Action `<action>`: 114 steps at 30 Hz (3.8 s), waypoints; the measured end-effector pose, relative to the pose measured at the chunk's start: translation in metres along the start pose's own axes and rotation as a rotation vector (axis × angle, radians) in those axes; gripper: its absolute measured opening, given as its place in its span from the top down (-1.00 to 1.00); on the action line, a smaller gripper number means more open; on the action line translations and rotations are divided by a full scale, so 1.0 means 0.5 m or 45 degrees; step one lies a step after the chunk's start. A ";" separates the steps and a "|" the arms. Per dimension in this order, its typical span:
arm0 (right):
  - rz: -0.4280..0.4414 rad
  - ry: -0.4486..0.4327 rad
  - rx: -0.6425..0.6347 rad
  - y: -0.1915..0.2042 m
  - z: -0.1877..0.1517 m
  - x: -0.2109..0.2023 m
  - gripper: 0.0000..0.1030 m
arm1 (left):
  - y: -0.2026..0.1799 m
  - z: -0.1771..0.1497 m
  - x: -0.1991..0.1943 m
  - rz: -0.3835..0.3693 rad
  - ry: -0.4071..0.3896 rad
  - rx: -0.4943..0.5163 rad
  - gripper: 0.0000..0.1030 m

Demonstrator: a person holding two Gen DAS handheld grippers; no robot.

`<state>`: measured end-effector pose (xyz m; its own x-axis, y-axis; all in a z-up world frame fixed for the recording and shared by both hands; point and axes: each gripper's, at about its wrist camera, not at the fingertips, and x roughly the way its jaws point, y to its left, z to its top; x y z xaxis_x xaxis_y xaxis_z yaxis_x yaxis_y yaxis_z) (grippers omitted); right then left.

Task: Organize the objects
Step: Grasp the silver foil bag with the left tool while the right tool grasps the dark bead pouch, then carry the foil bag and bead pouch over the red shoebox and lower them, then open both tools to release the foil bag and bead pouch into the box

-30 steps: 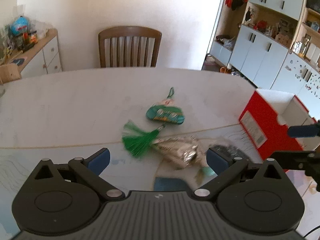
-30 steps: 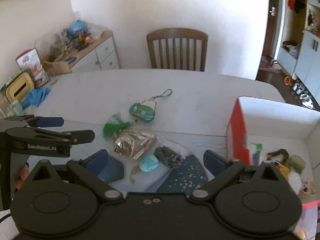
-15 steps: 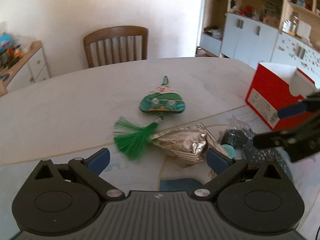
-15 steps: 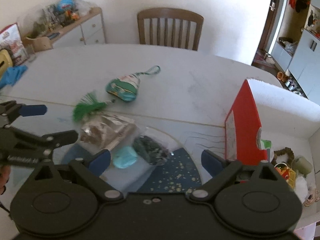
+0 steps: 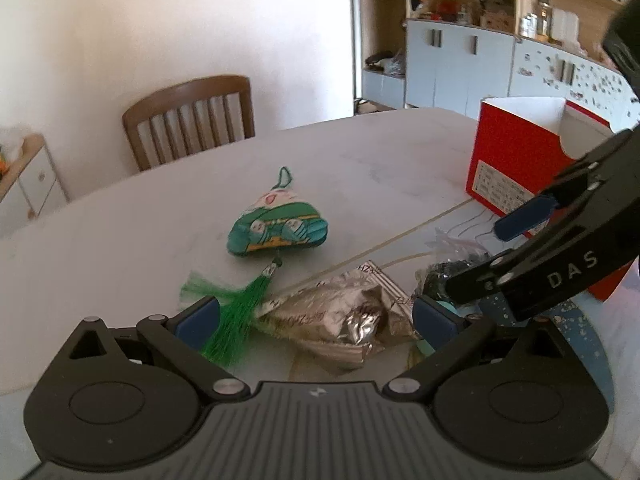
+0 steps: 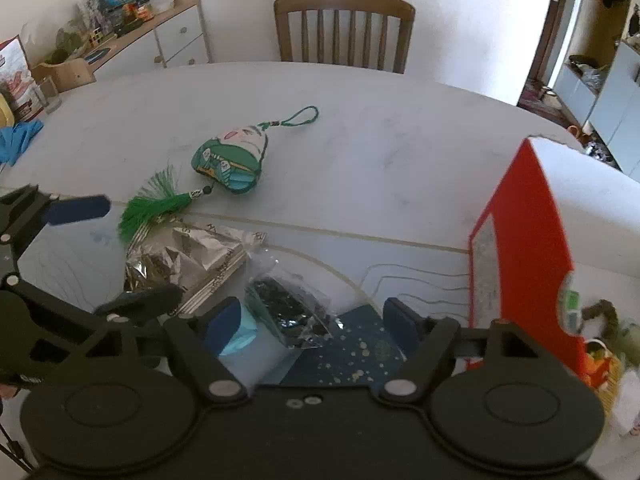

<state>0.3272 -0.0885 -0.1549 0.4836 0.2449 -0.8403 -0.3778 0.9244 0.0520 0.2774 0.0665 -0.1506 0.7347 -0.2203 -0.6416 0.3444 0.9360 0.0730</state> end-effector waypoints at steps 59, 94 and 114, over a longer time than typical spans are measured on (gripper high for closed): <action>0.114 -0.117 0.239 -0.031 -0.098 -0.254 0.41 | -0.051 0.018 -0.182 -0.120 0.047 -0.284 0.69; -0.052 -0.271 0.317 -0.443 -0.155 -0.389 0.41 | -0.459 0.284 -0.136 -0.222 -0.045 -0.077 0.69; -0.107 -0.097 0.223 -0.519 -0.143 -0.204 0.40 | -0.544 0.346 0.067 -0.101 0.090 -0.026 0.72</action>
<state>0.3196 -0.3743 -0.1211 0.5686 0.1802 -0.8026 -0.1938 0.9776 0.0822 0.3095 -0.2429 -0.0599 0.6624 -0.2745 -0.6971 0.3872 0.9220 0.0049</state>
